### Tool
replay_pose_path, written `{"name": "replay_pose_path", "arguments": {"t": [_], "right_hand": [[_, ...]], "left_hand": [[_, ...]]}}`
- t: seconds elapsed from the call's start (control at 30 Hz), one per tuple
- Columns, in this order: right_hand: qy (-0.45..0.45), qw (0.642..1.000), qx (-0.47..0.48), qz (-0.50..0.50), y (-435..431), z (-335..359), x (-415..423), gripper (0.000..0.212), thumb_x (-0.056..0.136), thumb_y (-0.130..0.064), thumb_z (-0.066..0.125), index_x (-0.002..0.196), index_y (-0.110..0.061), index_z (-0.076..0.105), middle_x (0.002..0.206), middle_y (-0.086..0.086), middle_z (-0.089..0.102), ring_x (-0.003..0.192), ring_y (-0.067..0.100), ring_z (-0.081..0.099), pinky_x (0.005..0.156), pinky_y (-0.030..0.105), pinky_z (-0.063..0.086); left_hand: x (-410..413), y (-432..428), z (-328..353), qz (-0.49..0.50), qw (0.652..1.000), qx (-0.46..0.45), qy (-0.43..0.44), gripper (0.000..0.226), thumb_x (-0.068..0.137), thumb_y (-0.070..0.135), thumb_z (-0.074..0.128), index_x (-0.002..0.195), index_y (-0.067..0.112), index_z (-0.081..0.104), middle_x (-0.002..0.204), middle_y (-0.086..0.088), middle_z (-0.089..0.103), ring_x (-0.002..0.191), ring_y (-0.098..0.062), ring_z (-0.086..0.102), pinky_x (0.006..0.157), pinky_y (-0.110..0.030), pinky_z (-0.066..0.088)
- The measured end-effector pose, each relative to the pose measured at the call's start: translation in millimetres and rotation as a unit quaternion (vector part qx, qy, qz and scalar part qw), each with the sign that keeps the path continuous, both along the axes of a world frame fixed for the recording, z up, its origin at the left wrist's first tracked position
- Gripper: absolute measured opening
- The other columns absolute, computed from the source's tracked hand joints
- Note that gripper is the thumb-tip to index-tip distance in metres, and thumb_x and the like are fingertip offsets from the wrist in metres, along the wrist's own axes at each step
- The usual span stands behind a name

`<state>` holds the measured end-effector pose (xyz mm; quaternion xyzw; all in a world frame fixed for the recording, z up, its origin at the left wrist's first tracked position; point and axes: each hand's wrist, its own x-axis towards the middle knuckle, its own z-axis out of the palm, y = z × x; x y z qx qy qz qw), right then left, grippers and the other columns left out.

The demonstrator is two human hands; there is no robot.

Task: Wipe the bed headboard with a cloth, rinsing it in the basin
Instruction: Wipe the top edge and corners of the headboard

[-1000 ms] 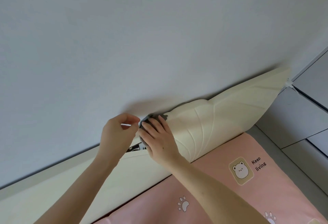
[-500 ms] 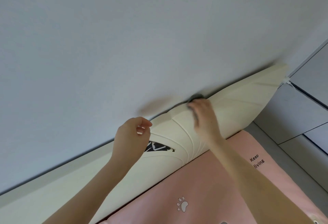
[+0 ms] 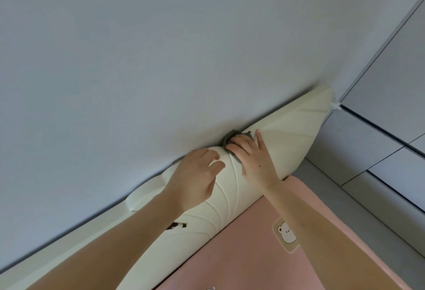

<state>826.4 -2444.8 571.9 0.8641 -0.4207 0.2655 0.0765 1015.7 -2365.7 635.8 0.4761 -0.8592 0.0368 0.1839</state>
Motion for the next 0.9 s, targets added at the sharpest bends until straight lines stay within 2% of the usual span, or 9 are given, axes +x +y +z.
{"name": "replay_pose_path", "arguments": {"t": [0.1, 0.17, 0.3, 0.37, 0.47, 0.57, 0.63, 0.77, 0.9], "right_hand": [[0.001, 1.000, -0.006, -0.026, -19.6, 0.4, -21.1, 0.042, 0.077, 0.002, 0.042, 0.110, -0.018, 0.059, 0.114, 0.000, 0.061, 0.115, 0.018, 0.050, 0.111, 0.057, 0.023], [-0.017, 0.996, 0.004, -0.087, -44.5, 5.7, -48.7, 0.043, 0.076, 0.006, 0.053, 0.111, -0.017, 0.059, 0.115, 0.000, 0.061, 0.112, 0.020, 0.055, 0.113, 0.054, 0.018], [-0.025, 0.979, 0.070, -0.188, -100.3, 24.3, -96.9, 0.034, 0.078, 0.007, 0.054, 0.105, -0.011, 0.063, 0.104, 0.007, 0.066, 0.098, 0.032, 0.061, 0.111, 0.055, 0.020], [-0.032, 0.983, 0.058, -0.174, -99.5, 25.6, -89.2, 0.029, 0.077, 0.005, 0.050, 0.098, -0.009, 0.065, 0.095, 0.010, 0.067, 0.090, 0.035, 0.062, 0.109, 0.056, 0.025], [-0.029, 0.998, 0.001, -0.057, -57.4, 11.1, -57.8, 0.038, 0.075, -0.003, 0.038, 0.100, -0.008, 0.065, 0.099, 0.007, 0.065, 0.101, 0.028, 0.056, 0.110, 0.052, 0.024], [-0.030, 0.999, -0.009, 0.008, -40.1, 2.1, -50.8, 0.035, 0.078, -0.002, 0.052, 0.108, -0.015, 0.063, 0.111, -0.001, 0.063, 0.111, 0.020, 0.051, 0.113, 0.052, 0.021], [-0.025, 0.999, -0.004, -0.030, -61.9, 1.7, -72.4, 0.032, 0.082, -0.006, 0.054, 0.110, -0.020, 0.062, 0.112, -0.005, 0.063, 0.112, 0.018, 0.053, 0.113, 0.054, 0.017], [-0.066, 0.987, 0.025, -0.148, -117.8, 11.6, -136.0, 0.033, 0.089, -0.019, 0.035, 0.106, -0.020, 0.063, 0.110, -0.005, 0.065, 0.105, 0.020, 0.059, 0.112, 0.057, 0.019], [-0.053, 0.980, 0.037, -0.191, -157.7, 13.9, -168.6, 0.033, 0.083, -0.004, 0.046, 0.108, -0.016, 0.064, 0.109, 0.000, 0.066, 0.107, 0.024, 0.059, 0.112, 0.058, 0.015]], "left_hand": [[-8.5, -18.7, -2.4, -0.016, 1.000, 0.000, 0.006, 0.026, 0.061, -0.001, 0.055, 0.081, 0.009, 0.068, 0.088, -0.007, 0.068, 0.079, -0.027, 0.065, 0.068, -0.033, 0.053], [-14.4, -29.8, -3.1, -0.026, 1.000, -0.001, 0.003, 0.027, 0.064, 0.000, 0.049, 0.081, 0.009, 0.067, 0.087, -0.007, 0.067, 0.078, -0.028, 0.064, 0.066, -0.034, 0.054], [-30.1, -46.7, -3.5, -0.028, 1.000, -0.005, 0.003, 0.028, 0.064, -0.003, 0.045, 0.079, 0.008, 0.066, 0.086, -0.008, 0.066, 0.073, -0.028, 0.062, 0.060, -0.033, 0.052], [-38.6, -54.3, -3.4, -0.026, 0.999, -0.014, 0.014, 0.027, 0.064, -0.003, 0.045, 0.079, 0.006, 0.066, 0.085, -0.009, 0.066, 0.072, -0.029, 0.062, 0.058, -0.033, 0.052], [-50.0, -67.5, -3.6, -0.026, 0.999, -0.029, 0.027, 0.028, 0.067, -0.001, 0.042, 0.078, 0.005, 0.067, 0.084, -0.009, 0.065, 0.071, -0.029, 0.060, 0.058, -0.035, 0.051], [-63.4, -79.7, -6.4, -0.031, 0.998, -0.045, 0.018, 0.027, 0.067, -0.001, 0.041, 0.074, 0.005, 0.066, 0.079, -0.009, 0.064, 0.069, -0.029, 0.058, 0.058, -0.036, 0.049], [-74.3, -87.2, -10.9, -0.031, 0.998, -0.044, 0.013, 0.025, 0.066, -0.001, 0.042, 0.073, 0.005, 0.065, 0.079, -0.008, 0.064, 0.069, -0.029, 0.058, 0.058, -0.036, 0.049], [-100.8, -107.9, -20.0, -0.022, 0.999, -0.031, 0.007, 0.015, 0.068, 0.000, 0.054, 0.078, 0.006, 0.064, 0.081, -0.006, 0.063, 0.073, -0.028, 0.059, 0.064, -0.037, 0.047], [-126.4, -134.9, -21.0, -0.026, 0.998, -0.057, -0.016, 0.027, 0.079, 0.015, 0.047, 0.095, 0.007, 0.066, 0.094, -0.006, 0.067, 0.087, -0.025, 0.062, 0.080, -0.030, 0.040]]}}
